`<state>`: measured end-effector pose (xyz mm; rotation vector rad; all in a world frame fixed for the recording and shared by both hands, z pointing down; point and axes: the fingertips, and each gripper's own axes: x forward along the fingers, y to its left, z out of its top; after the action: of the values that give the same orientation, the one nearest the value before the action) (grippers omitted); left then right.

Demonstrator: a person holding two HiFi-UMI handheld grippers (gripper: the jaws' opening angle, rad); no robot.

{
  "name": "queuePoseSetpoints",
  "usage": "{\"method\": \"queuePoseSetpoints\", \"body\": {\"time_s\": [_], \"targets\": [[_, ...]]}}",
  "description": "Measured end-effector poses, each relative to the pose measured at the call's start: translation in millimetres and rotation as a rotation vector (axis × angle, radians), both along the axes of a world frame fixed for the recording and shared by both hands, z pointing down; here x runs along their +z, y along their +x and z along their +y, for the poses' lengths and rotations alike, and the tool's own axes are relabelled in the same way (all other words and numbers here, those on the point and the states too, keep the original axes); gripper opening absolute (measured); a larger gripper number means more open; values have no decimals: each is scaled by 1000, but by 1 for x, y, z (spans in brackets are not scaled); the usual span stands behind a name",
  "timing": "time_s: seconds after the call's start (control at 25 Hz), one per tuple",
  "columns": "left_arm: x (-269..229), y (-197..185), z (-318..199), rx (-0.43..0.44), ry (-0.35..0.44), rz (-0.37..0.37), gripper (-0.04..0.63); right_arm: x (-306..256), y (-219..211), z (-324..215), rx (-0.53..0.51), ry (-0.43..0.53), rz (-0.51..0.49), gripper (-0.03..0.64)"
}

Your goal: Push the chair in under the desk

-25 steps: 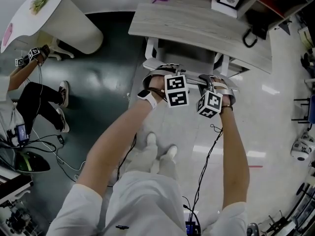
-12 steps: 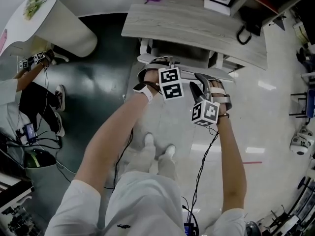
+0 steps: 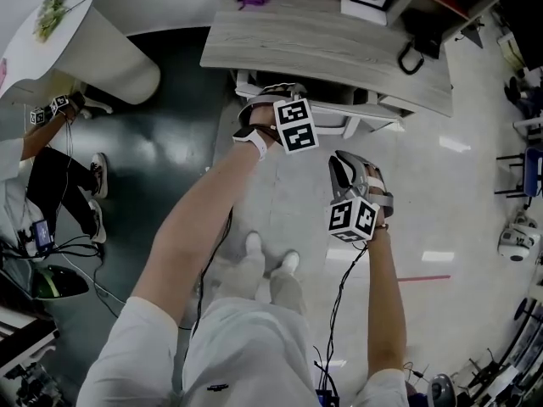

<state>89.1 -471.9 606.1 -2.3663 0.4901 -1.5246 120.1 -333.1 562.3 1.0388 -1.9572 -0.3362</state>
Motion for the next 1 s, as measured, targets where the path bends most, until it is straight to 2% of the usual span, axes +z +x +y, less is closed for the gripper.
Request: {"method": "queuePoseSetpoints", "body": {"time_s": [0.2, 0.32, 0.52, 0.72, 0.88, 1.0], "targets": [[-1, 11, -19, -6, 47, 6, 166, -20, 8, 34, 137, 14, -139, 66], [-3, 11, -26, 6, 52, 6, 166, -32, 6, 54, 169, 27, -160, 58], [1, 6, -28, 23, 59, 6, 167, -56, -8, 78, 217, 49, -269, 58], [0, 4, -30, 8, 53, 18, 183, -79, -15, 100, 252, 70, -310, 58], [-10, 4, -21, -21, 71, 90, 189, -98, -12, 115, 281, 84, -326, 58], [-31, -7, -6, -50, 166, 147, 166, -103, -7, 126, 290, 96, -343, 60]]}}
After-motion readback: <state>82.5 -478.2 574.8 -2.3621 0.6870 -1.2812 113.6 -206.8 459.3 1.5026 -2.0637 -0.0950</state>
